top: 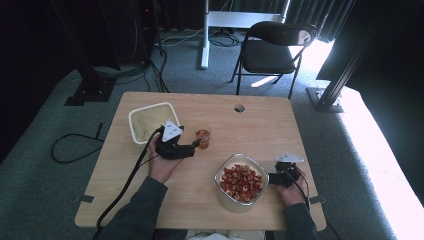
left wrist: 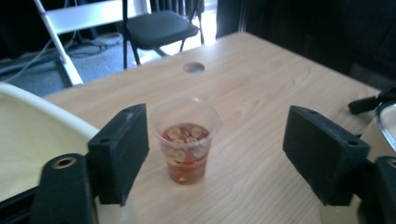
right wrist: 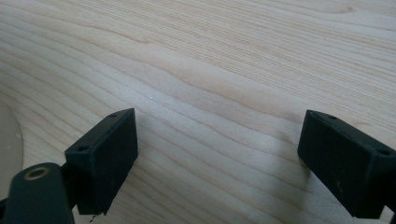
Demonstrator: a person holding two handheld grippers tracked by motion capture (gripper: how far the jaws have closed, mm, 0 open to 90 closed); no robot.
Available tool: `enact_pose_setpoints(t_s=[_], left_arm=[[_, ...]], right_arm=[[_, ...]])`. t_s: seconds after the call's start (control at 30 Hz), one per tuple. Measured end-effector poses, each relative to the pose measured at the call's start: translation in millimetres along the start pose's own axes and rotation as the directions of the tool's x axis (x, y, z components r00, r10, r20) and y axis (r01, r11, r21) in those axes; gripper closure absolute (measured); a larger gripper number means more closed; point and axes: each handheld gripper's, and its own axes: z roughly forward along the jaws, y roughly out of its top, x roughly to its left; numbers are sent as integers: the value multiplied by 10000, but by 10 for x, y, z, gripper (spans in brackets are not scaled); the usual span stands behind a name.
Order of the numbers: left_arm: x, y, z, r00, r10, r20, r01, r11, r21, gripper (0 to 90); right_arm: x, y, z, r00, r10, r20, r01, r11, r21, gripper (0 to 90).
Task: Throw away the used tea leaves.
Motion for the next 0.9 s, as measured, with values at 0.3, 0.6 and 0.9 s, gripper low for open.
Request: enact_pose_setpoints(t_s=[0.3,0.6,0.9], left_arm=[[-133,-290,384,9984,-243,-514,256,9994,246,159],[-114,-424,648,9961,-161,-867,173,9998,128,151],[-35,-455,775,9951,111,-980,-111,9999,11,157]], right_arm=[[0,0,-1,10000,-4,2,4,10000,10,116],[0,0,-1,10000,2,2,-2,10000,10,116],[0,0,-1,10000,-5,1,5,10000,14,116]])
